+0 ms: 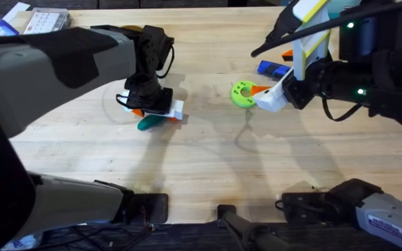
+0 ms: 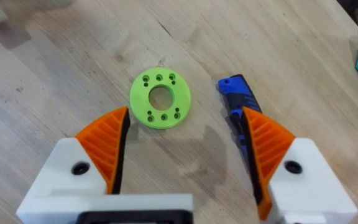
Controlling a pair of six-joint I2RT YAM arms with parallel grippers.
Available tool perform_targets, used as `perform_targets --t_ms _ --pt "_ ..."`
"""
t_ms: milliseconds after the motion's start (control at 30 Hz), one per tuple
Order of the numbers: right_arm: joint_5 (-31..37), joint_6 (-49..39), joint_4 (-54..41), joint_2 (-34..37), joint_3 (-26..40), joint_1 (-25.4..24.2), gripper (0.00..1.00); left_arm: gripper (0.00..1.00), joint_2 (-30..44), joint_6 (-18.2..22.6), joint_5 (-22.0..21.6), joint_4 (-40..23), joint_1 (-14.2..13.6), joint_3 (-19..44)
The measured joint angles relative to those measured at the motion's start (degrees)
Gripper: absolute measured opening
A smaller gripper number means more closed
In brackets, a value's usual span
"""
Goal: Pick up the gripper from the table and insert it into the empty holder that is missing its gripper. Then pick up a screw, insert it into the mounting hole, and use the screwdriver to tighten it. Finally, clean up the table by picking up the vegetable and placing it into the bucket.
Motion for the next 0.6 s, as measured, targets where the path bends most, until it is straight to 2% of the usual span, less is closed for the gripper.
perform_targets --t_ms 100,333,600 --pt "0.0 0.0 -0.6 0.1 0.0 0.0 0.976 0.817 0.2 0.6 0.5 -0.4 0.0 0.0" --pt "0.0 0.0 -1.6 0.1 0.0 0.0 0.976 0.818 0.4 8.0 4.1 -4.2 0.0 0.0" --pt "0.0 0.0 -2.1 0.1 0.0 0.0 0.976 0.818 0.4 21.4 4.4 -5.0 0.0 0.0"
